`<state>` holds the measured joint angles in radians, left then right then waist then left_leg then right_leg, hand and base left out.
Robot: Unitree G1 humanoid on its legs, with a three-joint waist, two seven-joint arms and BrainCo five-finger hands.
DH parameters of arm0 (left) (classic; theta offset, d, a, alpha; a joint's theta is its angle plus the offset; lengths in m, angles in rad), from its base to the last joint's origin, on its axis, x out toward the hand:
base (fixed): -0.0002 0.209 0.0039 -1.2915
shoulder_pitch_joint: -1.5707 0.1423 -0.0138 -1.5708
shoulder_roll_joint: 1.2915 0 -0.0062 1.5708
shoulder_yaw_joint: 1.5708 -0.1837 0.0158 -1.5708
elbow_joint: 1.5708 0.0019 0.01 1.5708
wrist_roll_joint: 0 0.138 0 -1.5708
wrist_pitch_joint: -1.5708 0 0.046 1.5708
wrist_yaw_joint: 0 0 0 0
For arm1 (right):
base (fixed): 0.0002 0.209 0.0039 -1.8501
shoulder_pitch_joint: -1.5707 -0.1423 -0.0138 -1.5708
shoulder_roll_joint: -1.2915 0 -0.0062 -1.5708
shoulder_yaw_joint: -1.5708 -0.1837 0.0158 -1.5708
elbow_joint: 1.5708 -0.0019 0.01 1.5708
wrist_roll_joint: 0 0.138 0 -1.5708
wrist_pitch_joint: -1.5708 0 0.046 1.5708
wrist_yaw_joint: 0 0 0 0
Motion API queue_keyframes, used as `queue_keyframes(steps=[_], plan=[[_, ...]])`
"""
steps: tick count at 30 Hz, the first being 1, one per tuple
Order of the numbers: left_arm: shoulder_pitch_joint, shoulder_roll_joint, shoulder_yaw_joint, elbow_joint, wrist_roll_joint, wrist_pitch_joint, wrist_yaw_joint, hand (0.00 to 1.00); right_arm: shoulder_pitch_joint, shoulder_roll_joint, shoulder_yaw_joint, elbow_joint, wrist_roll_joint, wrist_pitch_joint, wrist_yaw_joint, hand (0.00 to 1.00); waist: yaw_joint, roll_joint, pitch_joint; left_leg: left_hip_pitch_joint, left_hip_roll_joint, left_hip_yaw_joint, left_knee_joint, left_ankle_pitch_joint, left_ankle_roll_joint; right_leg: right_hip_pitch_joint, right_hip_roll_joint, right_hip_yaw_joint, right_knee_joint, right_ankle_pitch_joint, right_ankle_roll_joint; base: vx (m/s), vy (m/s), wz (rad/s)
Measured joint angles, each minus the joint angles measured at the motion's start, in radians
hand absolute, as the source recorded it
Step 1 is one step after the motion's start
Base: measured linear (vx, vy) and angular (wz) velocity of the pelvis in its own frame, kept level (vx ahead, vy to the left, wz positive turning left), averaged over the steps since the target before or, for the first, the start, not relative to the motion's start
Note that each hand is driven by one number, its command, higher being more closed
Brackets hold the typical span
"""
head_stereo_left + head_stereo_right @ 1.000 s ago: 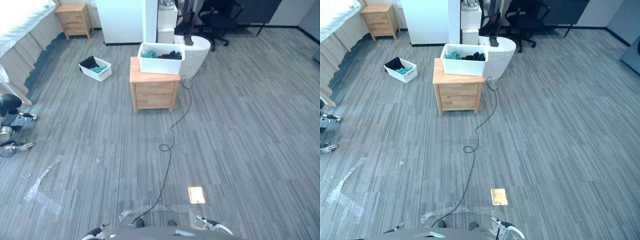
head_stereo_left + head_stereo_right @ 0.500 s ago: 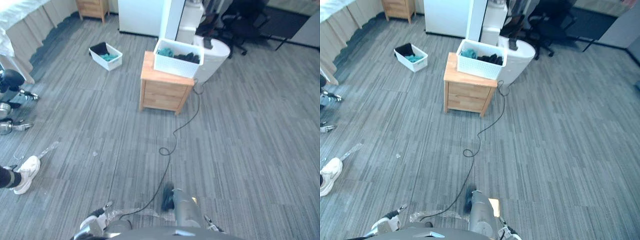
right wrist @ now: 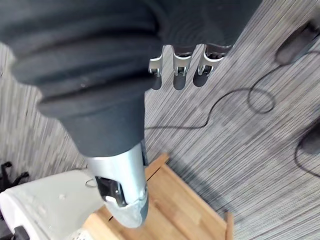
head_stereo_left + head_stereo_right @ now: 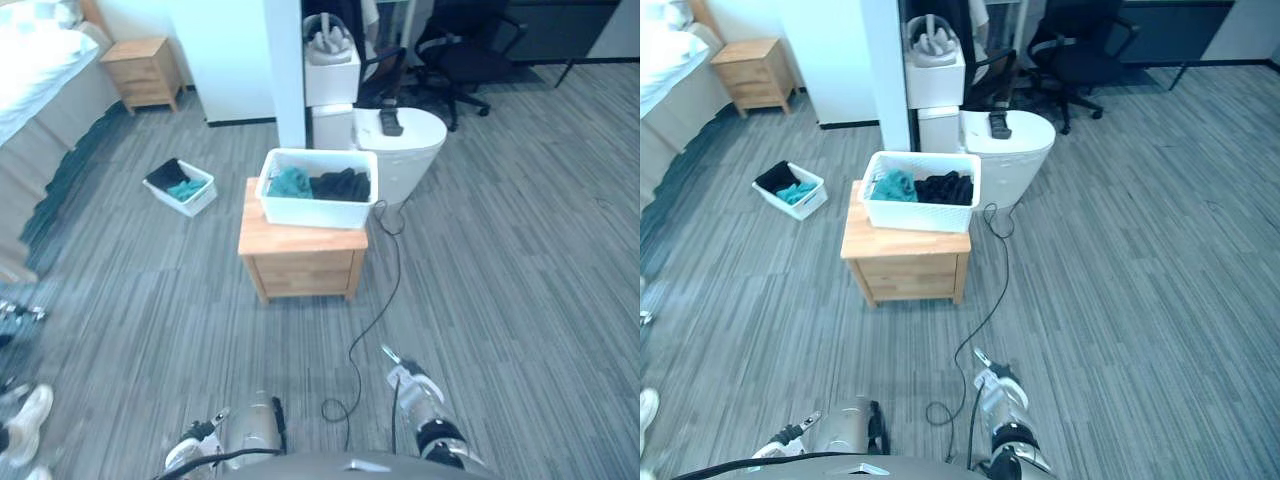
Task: Pick up the laundry basket with both hands and put the clothes into the washing machine.
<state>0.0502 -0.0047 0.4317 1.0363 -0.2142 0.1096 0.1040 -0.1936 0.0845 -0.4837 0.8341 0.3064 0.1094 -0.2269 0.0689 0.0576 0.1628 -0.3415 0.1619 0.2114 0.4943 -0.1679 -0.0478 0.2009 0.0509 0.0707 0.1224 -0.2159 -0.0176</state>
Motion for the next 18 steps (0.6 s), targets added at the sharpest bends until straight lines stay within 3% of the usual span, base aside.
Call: queue_keyframes(steps=[2, 3, 4, 5, 6, 7, 9, 10, 11, 12, 13, 14, 16, 17, 18], plan=[[0.018, 0.0, 0.007, -0.004, -0.001, 0.001, 0.001, 0.0, 0.019, 0.001, 0.02, -0.023, -0.003, -0.002, 0.0, 0.0, -0.008, -0.005, -0.005, 0.003, -0.014, 0.014, -0.155, 0.08, 0.021, 0.048, -0.002, 0.023, 0.027, -0.082, 0.023, 0.63, 0.195, -0.53], [0.034, -0.003, 0.04, -0.001, -0.007, 0.002, 0.002, 0.0, 0.047, -0.006, 0.031, -0.025, -0.018, -0.002, 0.0, 0.0, 0.005, -0.026, -0.023, 0.016, -0.034, 0.017, -0.133, 0.199, 0.072, 0.051, -0.024, 0.066, 0.09, -0.137, 0.049, 0.81, 0.297, -0.63], [0.034, 0.013, 0.067, 0.006, -0.019, 0.004, 0.002, 0.0, 0.069, -0.006, 0.038, -0.022, -0.042, 0.002, 0.002, 0.0, 0.005, -0.078, -0.029, 0.033, -0.062, 0.047, -0.128, 0.164, 0.082, 0.017, -0.054, 0.074, 0.186, -0.151, 0.074, 0.7, 0.264, -0.53], [0.034, 0.018, 0.074, 0.006, -0.019, 0.004, 0.003, 0.0, 0.079, -0.006, 0.036, -0.022, -0.046, 0.002, 0.001, 0.0, 0.005, -0.095, -0.03, 0.048, -0.074, 0.054, -0.139, 0.153, 0.085, -0.013, -0.063, 0.071, 0.256, -0.147, 0.082, 0.69, 0.25, -0.34], [0.029, 0.036, 0.077, 0.01, -0.02, 0.005, 0.006, 0.0, 0.102, -0.005, 0.033, -0.011, -0.072, 0.001, 0.001, 0.0, 0.006, -0.131, -0.017, 0.113, -0.096, 0.076, -0.175, 0.124, 0.086, -0.14, -0.071, 0.072, 0.549, -0.062, 0.161, 0.64, 0.251, -0.3], [0.014, 0.047, 0.077, 0.02, -0.02, 0.007, 0.012, 0.0, 0.113, -0.006, 0.028, 0.014, -0.083, 0.001, 0.002, 0.0, -0.005, -0.137, -0.011, 0.167, -0.104, 0.079, -0.193, 0.103, 0.086, -0.219, -0.073, 0.058, 0.737, 0.011, 0.203, 0.61, 0.23, -0.14], [0.004, 0.049, 0.074, 0.046, -0.015, 0.023, 0.021, 0.0, 0.166, -0.012, 0.02, 0.052, -0.124, 0.007, 0.021, 0.0, -0.023, -0.117, 0.0, 0.314, -0.106, 0.068, -0.238, 0.079, 0.088, -0.318, -0.086, -0.015, 0.973, 0.023, 0.192, 0.6, 0.124, 0.24], [-0.028, 0.026, 0.078, 0.041, -0.006, 0.026, 0.022, 0.0, 0.205, -0.019, 0.009, 0.045, -0.168, 0.016, 0.049, 0.0, -0.028, -0.11, -0.011, 0.403, -0.104, 0.057, -0.302, 0.079, 0.088, -0.421, -0.115, -0.079, 0.972, 0.013, 0.168, 0.74, 0.017, 0.57], [-0.057, 0.014, 0.089, 0.034, 0.006, 0.025, 0.019, 0.0, 0.212, -0.012, -0.014, 0.045, -0.182, 0.016, 0.05, 0.0, -0.043, -0.112, -0.012, 0.439, -0.094, 0.03, -0.337, 0.074, 0.081, -0.473, -0.148, -0.126, 0.864, 0.002, 0.14, 0.6, -0.039, 0.66], [-0.065, 0.01, 0.096, 0.032, 0.006, 0.024, 0.019, 0.0, 0.212, -0.012, -0.022, 0.048, -0.187, 0.015, 0.05, 0.0, -0.046, -0.111, -0.012, 0.456, -0.089, 0.028, -0.35, 0.069, 0.073, -0.483, -0.161, -0.141, 0.802, 0.001, 0.135, 0.44, -0.098, 0.69], [-0.068, 0.0, 0.112, 0.032, 0.006, 0.023, 0.021, 0.0, 0.21, -0.014, -0.056, 0.057, -0.188, 0.017, 0.049, 0.0, -0.045, -0.11, -0.011, 0.491, -0.079, 0.025, -0.379, 0.058, 0.054, -0.48, -0.184, -0.166, 0.638, 0.012, 0.122, 0.37, -0.14, 0.48], [-0.06, -0.003, 0.138, 0.026, 0.006, 0.023, 0.023, 0.0, 0.211, -0.016, -0.071, 0.078, -0.189, 0.021, 0.049, 0.0, -0.039, -0.116, -0.013, 0.504, -0.075, 0.017, -0.381, 0.039, 0.026, -0.455, -0.198, -0.179, 0.46, 0.086, 0.096, 0.35, -0.169, 0.39], [-0.046, -0.001, 0.171, 0.008, 0.007, 0.019, 0.028, 0.0, 0.22, -0.016, -0.068, 0.099, -0.193, 0.024, 0.05, 0.0, -0.038, -0.14, -0.027, 0.52, -0.09, 0.005, -0.379, -0.002, -0.014, -0.436, -0.217, -0.173, 0.322, 0.269, 0.093, 0.32, -0.258, 0.16], [-0.032, -0.015, 0.177, 0.008, 0.007, 0.019, 0.035, 0.0, 0.215, -0.027, -0.066, 0.117, -0.196, 0.025, 0.051, 0.0, -0.03, -0.129, -0.039, 0.526, -0.067, 0.008, -0.373, -0.011, -0.028, -0.4, -0.203, -0.181, 0.28, 0.213, 0.088, 0.38, -0.338, -0.08], [-0.024, -0.035, 0.173, 0.007, 0.005, 0.019, 0.04, 0.0, 0.209, -0.049, -0.051, 0.118, -0.195, 0.025, 0.05, 0.0, -0.03, -0.088, -0.046, 0.516, -0.038, 0.012, -0.374, -0.018, -0.042, -0.371, -0.173, -0.202, 0.205, 0.208, 0.086, 0.29, -0.255, -0.2]])
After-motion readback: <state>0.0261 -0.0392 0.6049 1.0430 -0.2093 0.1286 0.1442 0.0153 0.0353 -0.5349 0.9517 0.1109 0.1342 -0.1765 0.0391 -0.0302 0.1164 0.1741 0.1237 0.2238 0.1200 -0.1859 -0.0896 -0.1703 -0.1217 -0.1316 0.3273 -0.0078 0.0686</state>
